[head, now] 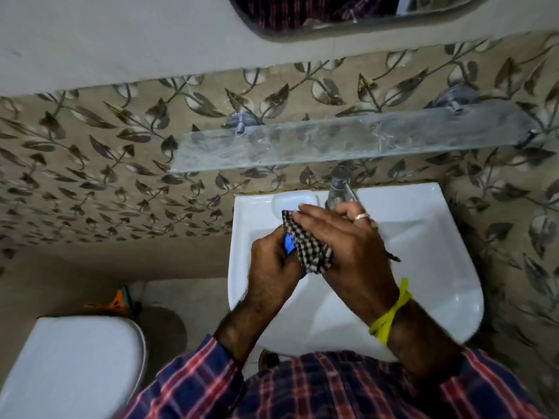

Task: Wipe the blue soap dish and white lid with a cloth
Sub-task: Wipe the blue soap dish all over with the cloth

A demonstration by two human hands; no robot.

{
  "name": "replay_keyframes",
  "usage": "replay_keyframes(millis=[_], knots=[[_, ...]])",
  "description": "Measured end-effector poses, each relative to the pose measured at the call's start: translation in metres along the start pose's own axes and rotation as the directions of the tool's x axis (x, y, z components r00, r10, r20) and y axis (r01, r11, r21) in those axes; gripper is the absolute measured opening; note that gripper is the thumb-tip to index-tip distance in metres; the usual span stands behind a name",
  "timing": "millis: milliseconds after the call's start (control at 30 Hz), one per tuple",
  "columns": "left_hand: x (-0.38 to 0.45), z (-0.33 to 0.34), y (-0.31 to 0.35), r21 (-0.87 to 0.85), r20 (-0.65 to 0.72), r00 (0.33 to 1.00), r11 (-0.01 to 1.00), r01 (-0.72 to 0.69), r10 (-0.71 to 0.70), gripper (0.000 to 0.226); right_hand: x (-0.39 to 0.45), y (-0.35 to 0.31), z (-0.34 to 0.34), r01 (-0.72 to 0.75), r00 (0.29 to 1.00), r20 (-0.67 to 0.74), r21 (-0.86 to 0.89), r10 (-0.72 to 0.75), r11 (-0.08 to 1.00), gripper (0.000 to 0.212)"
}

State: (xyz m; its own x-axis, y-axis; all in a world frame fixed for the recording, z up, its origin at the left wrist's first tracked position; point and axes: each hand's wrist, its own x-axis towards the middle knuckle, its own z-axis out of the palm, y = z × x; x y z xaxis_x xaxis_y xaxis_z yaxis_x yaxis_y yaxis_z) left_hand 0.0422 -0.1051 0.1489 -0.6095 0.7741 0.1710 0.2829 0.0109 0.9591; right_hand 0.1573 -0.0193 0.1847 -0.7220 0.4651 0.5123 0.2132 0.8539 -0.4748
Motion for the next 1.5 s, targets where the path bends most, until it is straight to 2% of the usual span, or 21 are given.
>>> replay_keyframes(millis=[133,267,367,433,567,700,767,833,967,1067,1167,1267,1400,1500], knots=[[0.003,-0.009,-0.007,0.018,-0.037,0.999,1.000,-0.001,0.001,0.011,-0.004,-0.001,0.006,0.075,0.996,0.058,0.000,-0.075,0.997,0.040],[-0.006,-0.007,0.000,0.022,-0.053,0.998,1.000,0.022,-0.021,0.014,-0.004,0.008,0.009,-0.036,0.999,0.037,-0.024,0.036,0.999,0.042],[0.001,-0.018,-0.001,-0.020,-0.052,0.998,0.999,0.036,-0.037,0.021,-0.004,0.000,0.017,0.002,0.999,0.038,0.005,-0.002,1.000,0.046],[0.002,-0.024,0.000,0.029,-0.040,0.999,1.000,0.011,-0.009,0.018,-0.009,-0.002,0.015,0.029,0.998,0.048,-0.023,-0.028,0.999,0.047],[-0.004,-0.017,0.002,0.074,-0.039,0.999,0.997,0.022,-0.019,0.024,-0.003,0.004,0.020,-0.071,0.997,0.021,0.009,0.070,0.997,0.047],[0.000,-0.029,-0.004,0.023,-0.030,0.999,0.999,0.031,-0.031,0.012,-0.013,-0.008,0.020,-0.021,0.997,0.073,0.003,0.021,1.000,0.052],[-0.006,-0.028,-0.002,0.050,-0.009,1.000,0.998,0.028,-0.028,0.014,-0.016,-0.004,0.021,-0.084,0.993,0.081,-0.003,0.084,0.996,0.053],[-0.009,-0.023,0.000,0.073,-0.001,0.999,0.997,0.033,-0.033,0.021,-0.011,0.000,0.026,-0.169,0.983,0.075,0.043,0.166,0.985,0.054],[-0.003,-0.033,0.000,-0.009,-0.028,0.998,0.999,0.050,-0.050,0.029,-0.014,-0.011,0.023,-0.120,0.988,0.108,0.089,0.111,0.989,0.066],[-0.010,-0.032,0.004,-0.001,-0.030,0.997,0.997,0.077,-0.077,0.036,-0.015,-0.011,0.020,-0.177,0.982,0.088,0.119,0.167,0.977,0.065],[-0.007,-0.029,0.009,-0.036,-0.088,0.990,0.994,0.103,-0.106,0.035,-0.006,-0.012,0.027,-0.213,0.977,0.025,0.201,0.212,0.956,0.060],[-0.003,-0.037,0.014,-0.055,-0.101,0.990,0.994,0.091,-0.097,0.039,-0.018,-0.016,0.026,-0.174,0.985,0.057,0.201,0.166,0.964,0.071],[-0.012,-0.028,0.018,-0.087,-0.109,0.987,0.990,0.108,-0.117,0.034,-0.017,-0.011,0.029,-0.277,0.958,0.005,0.287,0.287,0.917,0.073],[-0.005,-0.030,0.016,-0.175,-0.193,0.971,0.979,0.107,-0.141,0.032,-0.010,-0.019,0.031,-0.220,0.969,-0.034,0.343,0.246,0.913,0.070]])
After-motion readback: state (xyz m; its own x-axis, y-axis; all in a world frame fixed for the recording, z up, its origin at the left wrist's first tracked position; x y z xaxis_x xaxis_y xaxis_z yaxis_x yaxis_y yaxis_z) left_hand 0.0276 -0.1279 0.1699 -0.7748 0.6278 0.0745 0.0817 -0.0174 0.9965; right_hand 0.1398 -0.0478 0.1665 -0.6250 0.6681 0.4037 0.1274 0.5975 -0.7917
